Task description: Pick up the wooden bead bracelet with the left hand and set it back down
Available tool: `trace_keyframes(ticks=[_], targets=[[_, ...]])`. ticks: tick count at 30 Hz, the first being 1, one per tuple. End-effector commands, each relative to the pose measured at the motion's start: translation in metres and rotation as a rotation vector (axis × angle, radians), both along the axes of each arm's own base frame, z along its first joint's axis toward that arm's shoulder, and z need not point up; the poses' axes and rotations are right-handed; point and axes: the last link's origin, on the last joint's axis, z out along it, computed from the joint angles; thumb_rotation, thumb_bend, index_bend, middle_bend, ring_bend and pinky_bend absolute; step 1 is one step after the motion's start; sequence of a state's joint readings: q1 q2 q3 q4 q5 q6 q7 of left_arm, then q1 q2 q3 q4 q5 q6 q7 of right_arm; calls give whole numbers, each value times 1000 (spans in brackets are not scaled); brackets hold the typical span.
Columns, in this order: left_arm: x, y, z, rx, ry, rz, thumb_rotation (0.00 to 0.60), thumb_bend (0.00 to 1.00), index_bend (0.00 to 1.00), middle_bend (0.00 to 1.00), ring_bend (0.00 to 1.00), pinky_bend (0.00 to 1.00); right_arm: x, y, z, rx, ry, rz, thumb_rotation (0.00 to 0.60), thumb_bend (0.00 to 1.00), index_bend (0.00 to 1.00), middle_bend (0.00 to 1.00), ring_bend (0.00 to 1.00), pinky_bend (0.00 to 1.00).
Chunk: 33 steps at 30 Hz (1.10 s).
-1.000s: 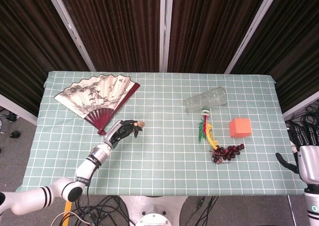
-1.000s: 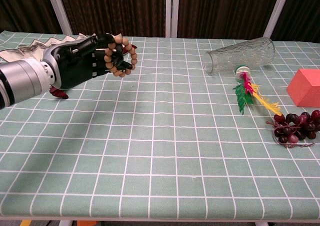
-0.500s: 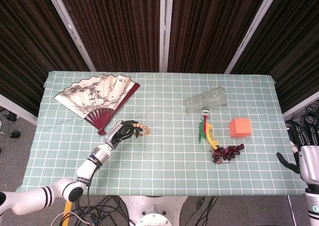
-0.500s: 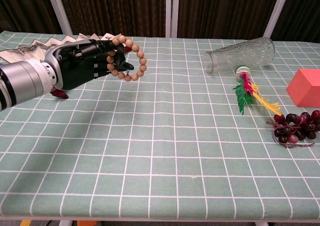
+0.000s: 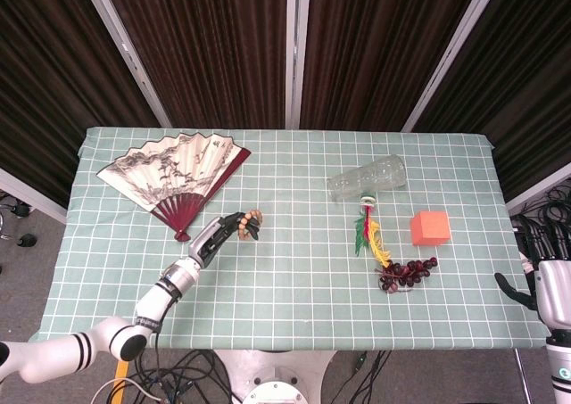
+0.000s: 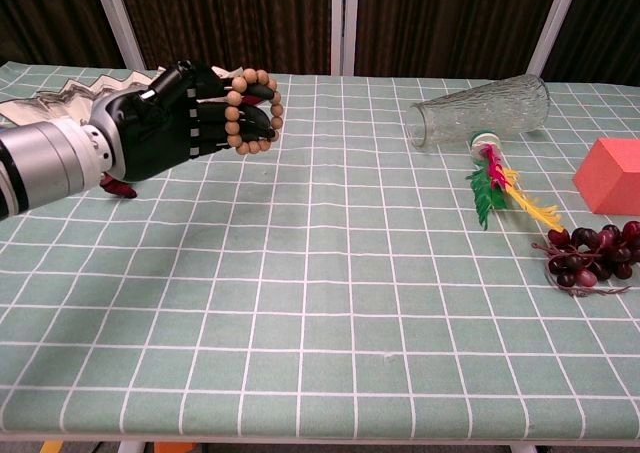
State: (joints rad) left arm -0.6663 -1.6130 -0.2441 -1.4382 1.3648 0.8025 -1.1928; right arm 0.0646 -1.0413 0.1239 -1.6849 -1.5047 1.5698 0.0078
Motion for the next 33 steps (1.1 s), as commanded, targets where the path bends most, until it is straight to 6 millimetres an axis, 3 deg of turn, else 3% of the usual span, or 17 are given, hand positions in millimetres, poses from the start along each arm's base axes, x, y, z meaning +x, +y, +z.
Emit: trace_keyframes(ticks=[1, 5, 8, 13, 22, 26, 29, 31, 33], targets=[[0, -1, 1, -18, 7, -12, 167, 626, 343, 461, 265, 81, 0, 0, 0, 0, 0, 1, 600, 96, 0, 141, 0, 0], [1, -1, 5, -24, -9, -16, 118, 477, 340, 460, 265, 81, 0, 0, 0, 1, -4, 3, 600, 97, 0, 141, 0, 0], [-1, 0, 9, 4, -6, -27, 112, 382, 355, 477, 265, 81, 1, 1, -1, 5, -7, 7, 600, 96, 0, 141, 0, 0], [-8, 6, 16, 113, 81, -80, 109, 345, 416, 497, 265, 86, 1, 2, -2, 9, -12, 10, 600, 96, 0, 141, 0, 0], [-30, 13, 15, 426, 712, -434, 110, 324, 341, 426, 210, 89, -1, 1, -6, 22, -20, 14, 600, 96, 0, 141, 0, 0], [-31, 9, 15, 505, 948, -585, 110, 193, 259, 304, 116, 81, -2, 1, -7, 27, -18, 12, 600, 96, 0, 139, 0, 0], [-27, 3, 18, 571, 1043, -629, 115, 101, 232, 267, 98, 70, -3, 0, -9, 36, -21, 9, 600, 96, 0, 136, 0, 0], [-23, 0, 23, 617, 1034, -590, 159, 90, 231, 266, 98, 69, -4, 0, -10, 41, -24, 7, 600, 96, 0, 132, 0, 0], [-23, 0, 33, 670, 1030, -549, 302, 89, 231, 266, 98, 69, -5, 0, -11, 47, -25, 6, 600, 96, 0, 128, 0, 0]])
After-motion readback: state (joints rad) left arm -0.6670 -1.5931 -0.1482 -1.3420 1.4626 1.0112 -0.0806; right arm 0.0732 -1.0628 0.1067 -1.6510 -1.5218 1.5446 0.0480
